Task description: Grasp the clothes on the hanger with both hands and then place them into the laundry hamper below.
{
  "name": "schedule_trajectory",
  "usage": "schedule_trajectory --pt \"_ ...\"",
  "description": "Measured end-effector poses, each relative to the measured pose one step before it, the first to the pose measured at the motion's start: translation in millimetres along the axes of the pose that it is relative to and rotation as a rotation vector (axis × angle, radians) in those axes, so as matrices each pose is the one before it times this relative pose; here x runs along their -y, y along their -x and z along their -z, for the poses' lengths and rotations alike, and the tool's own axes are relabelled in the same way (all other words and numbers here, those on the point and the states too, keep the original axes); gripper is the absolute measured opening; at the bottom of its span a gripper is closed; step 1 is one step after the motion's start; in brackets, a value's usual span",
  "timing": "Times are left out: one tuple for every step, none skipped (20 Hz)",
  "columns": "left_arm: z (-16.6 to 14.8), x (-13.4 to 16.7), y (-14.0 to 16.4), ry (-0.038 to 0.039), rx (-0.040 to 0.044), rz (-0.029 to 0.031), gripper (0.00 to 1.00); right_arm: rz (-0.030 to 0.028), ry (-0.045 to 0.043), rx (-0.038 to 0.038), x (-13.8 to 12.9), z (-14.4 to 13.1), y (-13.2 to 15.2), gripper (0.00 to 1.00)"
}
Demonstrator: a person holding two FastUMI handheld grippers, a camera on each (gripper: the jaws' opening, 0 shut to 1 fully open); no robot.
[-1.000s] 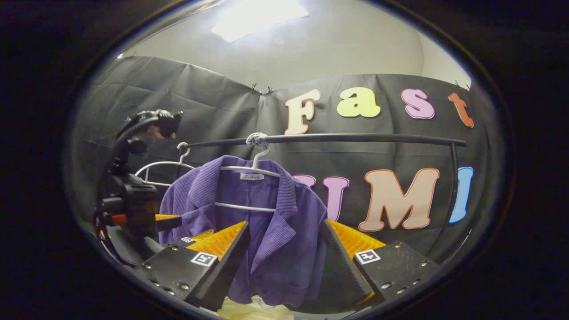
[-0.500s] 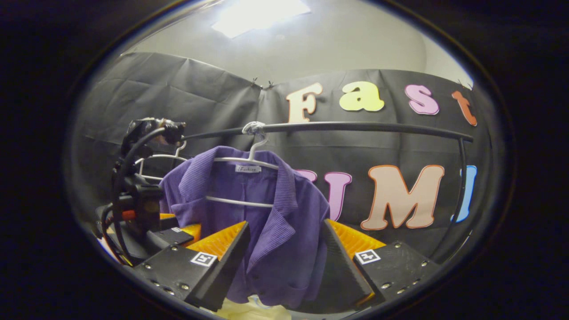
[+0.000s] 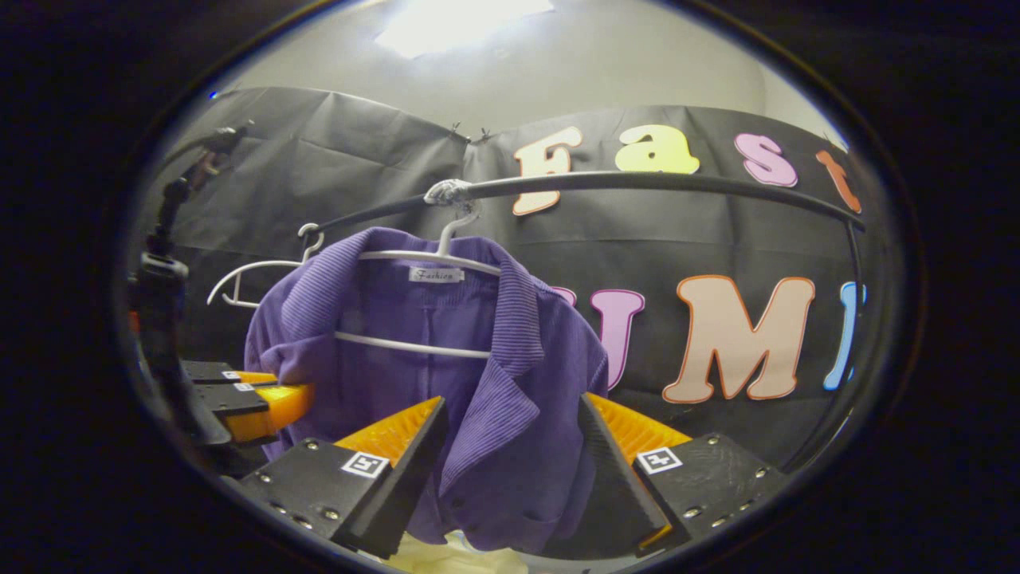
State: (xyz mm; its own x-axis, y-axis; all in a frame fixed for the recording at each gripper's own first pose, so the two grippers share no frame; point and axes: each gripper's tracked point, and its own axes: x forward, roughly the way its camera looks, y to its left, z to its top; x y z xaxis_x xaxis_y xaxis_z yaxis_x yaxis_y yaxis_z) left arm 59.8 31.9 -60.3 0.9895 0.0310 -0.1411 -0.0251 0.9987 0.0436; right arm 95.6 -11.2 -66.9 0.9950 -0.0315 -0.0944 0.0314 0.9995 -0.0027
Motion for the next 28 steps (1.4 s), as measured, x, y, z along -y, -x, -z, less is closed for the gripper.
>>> schedule_trajectory --pt "-3.78 0.48 3.64 0.00103 0.00667 0.00726 0.03 -0.00137 -0.01233 -0.00238 -1.24 2.58 -5.76 0.96" --pt "-3.74 -1.44 3.65 -0.00194 0.00509 -0.00012 0.0 -0.00418 -0.01282 -0.0019 -2.33 1.97 -6.08 0.96" --pt "-3.57 -2.82 2.76 -0.00314 0.00451 -0.00352 0.0 -0.00229 -0.01199 -0.00433 -1.9 2.92 -5.86 0.96" --pt "-3.12 -3.44 2.95 -0.00256 0.00467 -0.00656 0.03 -0.00439 -0.00858 -0.0046 -3.13 2.25 -6.58 0.97" --pt "-4.42 -3.86 2.2 -0.00053 0.00625 -0.00702 0.03 -0.00193 -0.00245 -0.00111 -2.27 2.31 -4.06 0.97" --pt "-3.95 -3.51 2.75 -0.00339 0.00675 -0.00959 0.03 -0.00149 -0.00376 0.00191 -2.39 1.12 -4.69 0.97" --pt "-4.09 -5.56 2.46 -0.00851 0.00911 -0.01419 0.03 -0.00356 -0.00613 0.00213 -3.42 1.44 -4.37 0.96" --pt "-4.1 -5.5 2.62 -0.01059 0.01009 -0.01565 0.06 -0.00178 -0.00767 -0.00094 -3.27 1.45 -6.06 0.97" --pt "-5.08 -6.45 1.12 -0.01161 0.01113 -0.01758 0.06 0.00052 -0.00735 -0.00275 -3.12 3.62 -4.03 0.97" --pt "-4.19 -5.93 0.61 -0.00647 0.00743 -0.01683 0.06 -0.00358 -0.00835 -0.00356 -3.58 2.86 -3.94 0.97" --pt "-3.97 -5.16 -0.12 0.00012 0.0059 -0.01509 0.03 -0.00175 -0.00572 -0.00291 -1.49 2.79 -5.74 0.97" --pt "-1.95 -5.85 1.1 0.00148 0.00307 -0.01673 0.03 0.00411 -0.0005 -0.0012 -0.01 2.03 -4.05 0.97" --pt "-3.58 -5.37 0.02 0.00019 0.00435 -0.01663 0.03 0.00691 0.00324 -0.0035 1.32 3.33 -3.33 0.97" --pt "-2.27 -5.49 1.19 -0.00057 0.0051 -0.01576 0.03 0.01119 0.00634 -0.00897 2.42 4.1 -3.03 0.99" --pt "-4.91 -4.06 0.23 0.00032 0.00646 -0.01419 0.06 0.0111 0.00654 -0.00644 2.84 4.37 -3.05 0.97" --pt "-3.44 -4.4 0.92 -0.00076 0.00837 -0.01452 0.06 0.01097 0.00608 -0.00379 3.23 2.51 -2.56 0.97" --pt "-3.72 -4.31 0.58 -0.00239 0.00693 -0.01344 0.06 0.00416 0.00383 -0.00738 2.38 2.92 -3.05 0.97" --pt "-3.08 -3.61 0.0 -0.00623 0.00778 -0.01195 0.03 0.00724 0.00531 -0.00786 2.97 1.5 -1.98 0.96" --pt "-3.48 -4.27 0.05 -0.00459 0.00686 -0.01357 0.03 0.00274 0.00366 -0.01109 3.34 3.54 -2.08 0.84" --pt "-3.95 -3.02 0.47 0.00139 0.01053 -0.00956 0.03 0.0041 -0.00068 -0.00971 2.19 3.4 -5.78 0.71" --pt "-4.67 -2.39 -0.37 0.00282 0.00748 -0.01017 0.03 0.0149 0.00265 -0.00727 4.04 0.74 1.98 0.66" --pt "-2.85 -3.9 -0.42 0.00065 0.0088 -0.01255 0.0 0.00375 -0.00171 -0.00616 2.43 -0.37 -0.01 0.56" --pt "-4.48 -4.39 -0.45 -0.00066 0.01163 -0.01368 0.0 0.00958 -0.00305 -0.00777 5.44 1.98 -0.7 0.46" --pt "-2.71 -4.36 -1.19 -0.00047 0.0083 -0.01373 0.0 0.00981 -0.00178 -0.00392 2.4 -0.29 2.52 0.34" --pt "-2.67 -3.6 -2.59 0.00255 0.00341 -0.01103 0.0 0.01321 0.00139 -0.001 4.09 -0.04 -2.12 0.23" --pt "-0.68 -2.06 -1.55 0.00543 0.00315 -0.00843 0.0 0.00419 0.00607 -0.00035 2.59 -0.87 -0.07 0.18" --pt "-0.96 -1.99 -1.92 0.00504 0.00119 -0.00654 0.03 0.00788 0.00932 0.00225 3.88 -1.25 0.86 0.18" --pt "-1.61 -2.66 -1.62 0.00226 0.00368 -0.00638 0.03 0.01529 0.01388 0.00701 6.58 -3.09 0.71 0.18"
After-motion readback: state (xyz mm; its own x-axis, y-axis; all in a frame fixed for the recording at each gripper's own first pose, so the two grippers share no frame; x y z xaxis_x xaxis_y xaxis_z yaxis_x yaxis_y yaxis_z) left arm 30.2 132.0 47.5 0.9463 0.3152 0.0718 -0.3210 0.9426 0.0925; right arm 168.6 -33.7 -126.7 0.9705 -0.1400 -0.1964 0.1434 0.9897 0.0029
